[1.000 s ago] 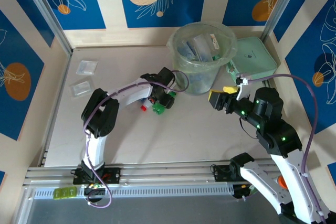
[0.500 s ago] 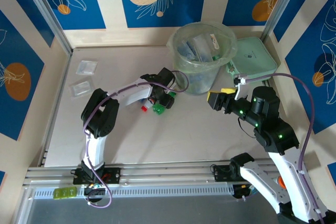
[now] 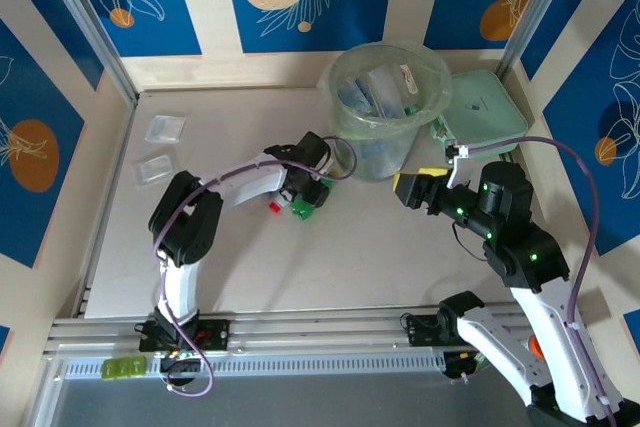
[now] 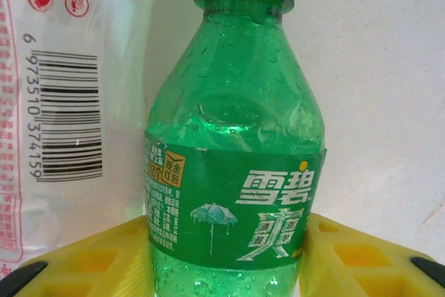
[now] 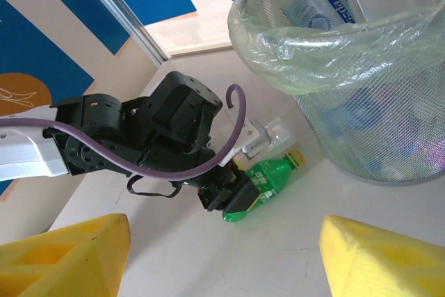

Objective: Put the plastic bottles in the bin

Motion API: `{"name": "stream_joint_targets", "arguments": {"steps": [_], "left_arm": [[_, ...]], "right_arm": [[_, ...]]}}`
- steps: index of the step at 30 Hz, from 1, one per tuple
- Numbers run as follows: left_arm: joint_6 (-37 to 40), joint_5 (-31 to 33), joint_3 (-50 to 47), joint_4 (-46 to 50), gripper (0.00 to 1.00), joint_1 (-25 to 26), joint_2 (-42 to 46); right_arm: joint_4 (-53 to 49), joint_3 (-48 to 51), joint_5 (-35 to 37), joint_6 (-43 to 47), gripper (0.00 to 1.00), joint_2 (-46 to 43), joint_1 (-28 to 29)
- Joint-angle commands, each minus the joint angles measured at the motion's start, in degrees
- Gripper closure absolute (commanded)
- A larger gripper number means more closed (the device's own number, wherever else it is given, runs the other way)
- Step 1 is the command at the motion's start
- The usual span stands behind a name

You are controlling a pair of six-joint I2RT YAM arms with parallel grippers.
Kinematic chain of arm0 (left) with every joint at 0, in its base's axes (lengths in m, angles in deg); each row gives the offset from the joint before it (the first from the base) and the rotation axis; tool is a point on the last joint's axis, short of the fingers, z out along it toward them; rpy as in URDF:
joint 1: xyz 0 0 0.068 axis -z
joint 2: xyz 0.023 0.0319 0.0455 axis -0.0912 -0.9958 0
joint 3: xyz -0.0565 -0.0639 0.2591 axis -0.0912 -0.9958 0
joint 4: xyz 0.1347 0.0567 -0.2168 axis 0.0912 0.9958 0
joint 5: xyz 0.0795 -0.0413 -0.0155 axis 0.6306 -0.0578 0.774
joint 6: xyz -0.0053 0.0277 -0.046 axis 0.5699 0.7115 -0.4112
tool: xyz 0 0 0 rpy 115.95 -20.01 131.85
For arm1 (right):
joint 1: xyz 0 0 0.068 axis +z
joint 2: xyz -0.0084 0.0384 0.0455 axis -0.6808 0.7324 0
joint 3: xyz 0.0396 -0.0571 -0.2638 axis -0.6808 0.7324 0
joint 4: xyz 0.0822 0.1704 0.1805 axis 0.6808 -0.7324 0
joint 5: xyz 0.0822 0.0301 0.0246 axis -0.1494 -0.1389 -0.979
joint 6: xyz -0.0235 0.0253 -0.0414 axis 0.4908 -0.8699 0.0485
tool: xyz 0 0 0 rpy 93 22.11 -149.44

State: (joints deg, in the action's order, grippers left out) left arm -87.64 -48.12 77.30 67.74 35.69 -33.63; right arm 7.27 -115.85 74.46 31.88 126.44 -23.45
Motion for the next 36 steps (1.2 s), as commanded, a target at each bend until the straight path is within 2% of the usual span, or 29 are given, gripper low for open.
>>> {"name": "stream_joint_targets", "arguments": {"steps": [1, 12, 18, 21, 23, 28, 32, 36], "left_arm": [[-1.7, -3.4, -2.5, 1.3, 0.52, 0.9, 3.0], [-4.8, -7.0, -8.7, -0.6, 0.52, 0.9, 16.9], [-5.1, -9.4, -12.1, -1.8, 0.51, 0.9, 26.7], [-5.1, -11.5, -13.9, -3.4, 0.51, 0.9, 32.1], [-5.6, -13.7, -15.5, -5.5, 0.51, 0.9, 36.0], [-8.6, -21.6, -19.3, -13.3, 0.51, 0.9, 42.4], [-10.1, -25.9, -19.8, -16.0, 0.51, 0.9, 44.3], [-10.5, -26.2, -20.6, -17.0, 0.52, 0.9, 46.5]], "right_arm": [[0.5, -1.2, -0.8, -0.8, 0.28, 0.5, -0.3], [2.3, 3.3, -3.9, -2.9, 0.28, 0.9, -0.1], [7.3, 6.3, -10.8, -6.3, 0.28, 3.2, 0.5], [10.4, 6.4, -15.2, -8.5, 0.26, 6.0, 0.9], [12.7, 6.2, -16.9, -10.9, 0.21, 7.7, 0.9], [19.9, 5.4, -21.6, -17.0, 0.14, 13.2, 1.0], [23.0, 2.3, -22.6, -18.6, 0.14, 18.7, 2.1], [22.9, -2.1, -21.3, -16.8, 0.15, 23.5, 5.5]]}}
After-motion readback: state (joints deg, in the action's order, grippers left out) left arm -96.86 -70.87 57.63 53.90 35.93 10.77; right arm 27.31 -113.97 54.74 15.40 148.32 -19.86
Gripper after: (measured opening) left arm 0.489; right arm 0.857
